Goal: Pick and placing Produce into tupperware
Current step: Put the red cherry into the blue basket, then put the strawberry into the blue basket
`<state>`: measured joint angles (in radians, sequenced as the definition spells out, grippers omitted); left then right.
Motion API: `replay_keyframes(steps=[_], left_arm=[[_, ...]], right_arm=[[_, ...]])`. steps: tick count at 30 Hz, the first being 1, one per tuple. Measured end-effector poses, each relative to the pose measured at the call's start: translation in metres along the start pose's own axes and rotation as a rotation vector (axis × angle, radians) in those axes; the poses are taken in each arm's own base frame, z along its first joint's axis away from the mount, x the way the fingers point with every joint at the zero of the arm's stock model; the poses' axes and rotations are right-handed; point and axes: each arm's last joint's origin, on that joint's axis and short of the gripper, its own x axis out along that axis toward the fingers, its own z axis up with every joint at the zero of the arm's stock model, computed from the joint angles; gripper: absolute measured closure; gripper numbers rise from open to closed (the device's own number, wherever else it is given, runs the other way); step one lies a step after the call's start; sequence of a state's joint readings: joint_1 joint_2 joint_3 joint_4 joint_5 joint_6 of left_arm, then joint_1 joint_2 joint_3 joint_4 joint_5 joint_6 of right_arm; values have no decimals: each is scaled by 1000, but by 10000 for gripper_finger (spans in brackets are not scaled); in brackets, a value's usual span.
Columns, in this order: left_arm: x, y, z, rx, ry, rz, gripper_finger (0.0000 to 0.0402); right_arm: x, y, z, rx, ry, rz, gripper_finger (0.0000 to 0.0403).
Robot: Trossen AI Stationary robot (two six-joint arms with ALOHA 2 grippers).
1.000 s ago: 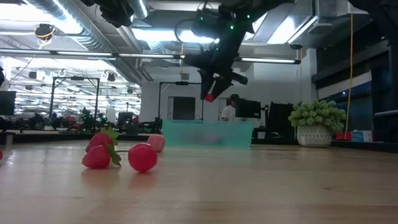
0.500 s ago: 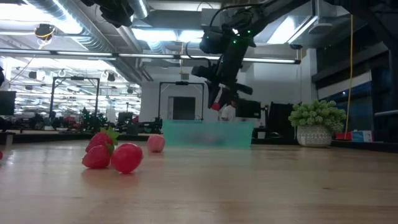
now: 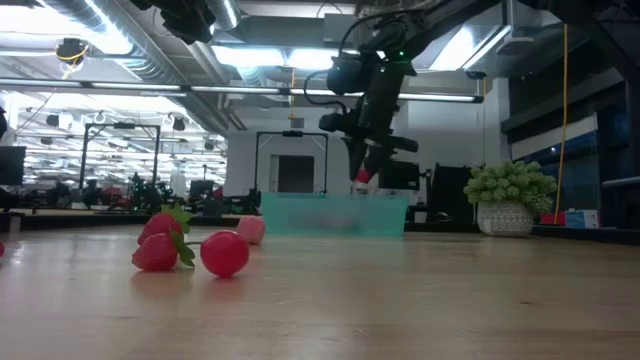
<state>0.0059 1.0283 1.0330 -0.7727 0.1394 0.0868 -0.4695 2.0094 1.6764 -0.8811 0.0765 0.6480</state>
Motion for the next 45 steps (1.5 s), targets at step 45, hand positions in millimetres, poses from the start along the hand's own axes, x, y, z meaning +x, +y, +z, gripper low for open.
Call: replay_keyframes(steps=[45], left_arm=[[0,0,5,1,-47,5,194]], right_arm=[[67,-22,13,-276,108,65,196]])
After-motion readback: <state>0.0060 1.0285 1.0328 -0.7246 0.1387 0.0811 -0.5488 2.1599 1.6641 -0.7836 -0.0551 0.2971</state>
